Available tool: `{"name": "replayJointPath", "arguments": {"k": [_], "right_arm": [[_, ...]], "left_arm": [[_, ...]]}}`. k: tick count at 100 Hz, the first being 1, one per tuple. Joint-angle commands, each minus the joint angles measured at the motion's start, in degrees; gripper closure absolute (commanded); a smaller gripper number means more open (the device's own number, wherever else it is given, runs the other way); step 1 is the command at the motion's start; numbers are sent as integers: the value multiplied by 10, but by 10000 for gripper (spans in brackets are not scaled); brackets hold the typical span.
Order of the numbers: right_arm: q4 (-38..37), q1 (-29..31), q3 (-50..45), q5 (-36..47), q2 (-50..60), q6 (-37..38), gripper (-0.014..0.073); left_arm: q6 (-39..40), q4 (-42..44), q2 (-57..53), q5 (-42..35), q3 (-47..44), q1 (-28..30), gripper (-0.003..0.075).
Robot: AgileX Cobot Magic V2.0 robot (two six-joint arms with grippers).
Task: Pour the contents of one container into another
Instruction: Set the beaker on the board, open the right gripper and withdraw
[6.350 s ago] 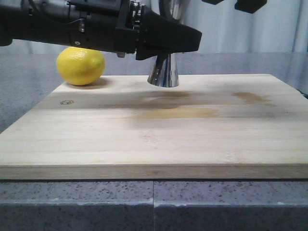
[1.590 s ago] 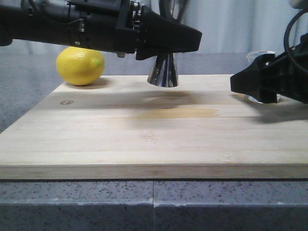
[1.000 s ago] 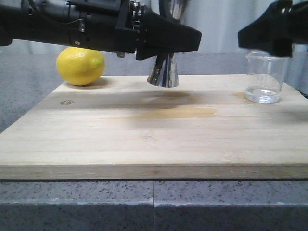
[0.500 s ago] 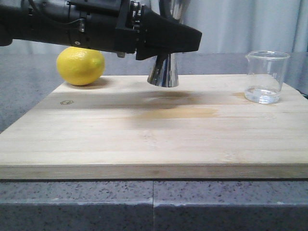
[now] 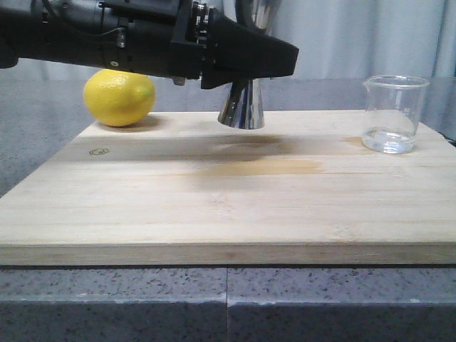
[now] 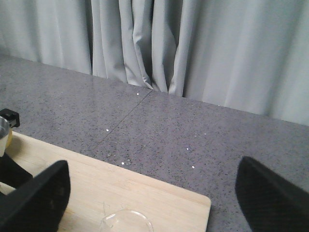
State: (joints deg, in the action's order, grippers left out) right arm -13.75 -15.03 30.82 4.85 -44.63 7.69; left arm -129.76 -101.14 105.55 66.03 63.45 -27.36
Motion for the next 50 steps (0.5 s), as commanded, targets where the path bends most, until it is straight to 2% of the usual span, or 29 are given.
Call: {"name": "replayJointPath", "arguments": {"k": [1,50], "right_arm": [[-5,4,21,45,6,2,-34],[-15,4,25,53,6,2,-34]], "left_arm": [[3,-49,-26,68,17,7,618],[-38,-49,-24,68,3,24,618]]}}
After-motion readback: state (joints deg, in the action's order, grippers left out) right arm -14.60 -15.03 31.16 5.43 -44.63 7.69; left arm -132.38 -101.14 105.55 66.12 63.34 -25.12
